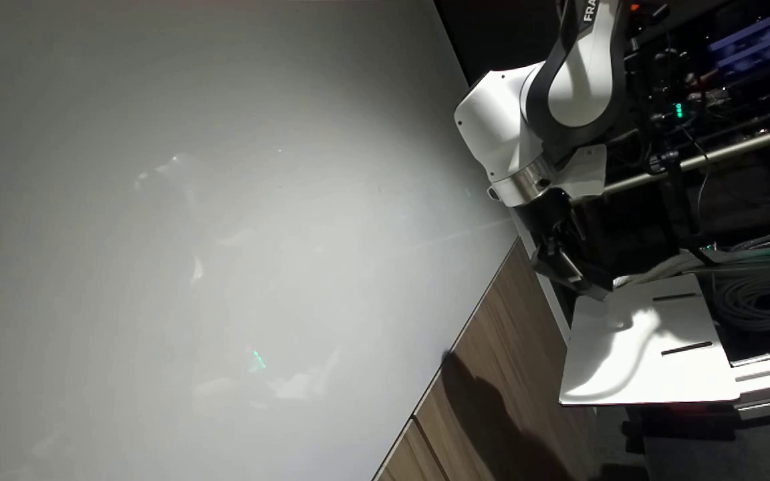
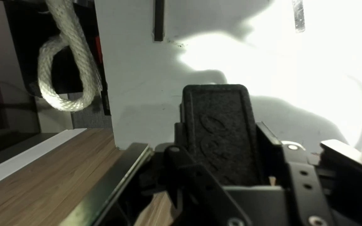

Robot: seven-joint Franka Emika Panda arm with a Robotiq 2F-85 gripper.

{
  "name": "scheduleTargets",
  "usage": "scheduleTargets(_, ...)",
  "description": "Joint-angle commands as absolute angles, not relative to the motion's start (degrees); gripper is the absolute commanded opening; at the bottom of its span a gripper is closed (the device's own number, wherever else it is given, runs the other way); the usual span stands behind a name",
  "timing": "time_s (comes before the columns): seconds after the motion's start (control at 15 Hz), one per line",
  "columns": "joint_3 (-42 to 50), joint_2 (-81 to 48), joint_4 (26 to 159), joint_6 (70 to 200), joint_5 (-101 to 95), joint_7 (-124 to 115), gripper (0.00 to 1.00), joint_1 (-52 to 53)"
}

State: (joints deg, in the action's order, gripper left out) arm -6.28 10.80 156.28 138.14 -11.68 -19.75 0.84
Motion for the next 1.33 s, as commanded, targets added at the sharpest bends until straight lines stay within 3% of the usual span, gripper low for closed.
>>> scheduleTargets(0.0,-5.84,7.41,155.49,139.73,-10.57,-18.80,0.29,0.92)
scheduleTargets(1.27,-5.03,-2.20,150.54,140.18,-3.00,-11.62,0.29,1.78)
